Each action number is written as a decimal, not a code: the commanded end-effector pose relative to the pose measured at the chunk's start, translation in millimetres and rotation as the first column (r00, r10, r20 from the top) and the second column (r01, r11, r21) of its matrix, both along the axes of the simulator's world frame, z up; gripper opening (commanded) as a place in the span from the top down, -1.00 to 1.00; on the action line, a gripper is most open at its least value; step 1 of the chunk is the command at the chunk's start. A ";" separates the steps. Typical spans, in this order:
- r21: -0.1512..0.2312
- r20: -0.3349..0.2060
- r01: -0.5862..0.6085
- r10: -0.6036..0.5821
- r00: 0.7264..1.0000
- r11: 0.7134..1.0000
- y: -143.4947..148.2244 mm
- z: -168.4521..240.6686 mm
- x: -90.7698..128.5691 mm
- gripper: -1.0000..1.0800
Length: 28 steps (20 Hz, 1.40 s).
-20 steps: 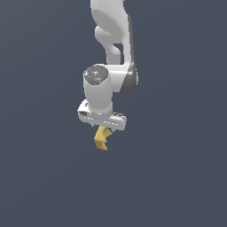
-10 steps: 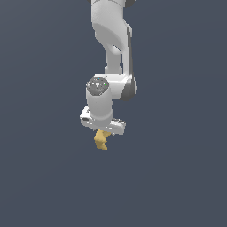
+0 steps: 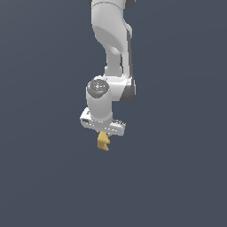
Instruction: Pick up the object and move it to a goal position.
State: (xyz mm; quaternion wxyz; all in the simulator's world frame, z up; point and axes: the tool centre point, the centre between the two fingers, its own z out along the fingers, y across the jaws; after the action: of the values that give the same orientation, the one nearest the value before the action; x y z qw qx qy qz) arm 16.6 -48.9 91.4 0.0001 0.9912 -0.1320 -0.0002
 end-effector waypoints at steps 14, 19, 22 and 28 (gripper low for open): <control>0.000 0.000 0.000 0.000 1.000 1.000 31.5 13.5 6.7 1.00; 0.000 0.000 0.000 0.000 1.000 1.000 75.2 32.6 16.4 1.00; -0.001 0.000 0.000 0.000 1.000 1.000 105.9 46.1 23.4 1.00; -0.001 0.000 0.000 0.000 1.000 1.000 169.5 73.8 38.9 1.00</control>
State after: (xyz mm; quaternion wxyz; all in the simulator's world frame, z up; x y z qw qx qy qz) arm 51.9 104.4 157.9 0.0003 0.9913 -0.1317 -0.0001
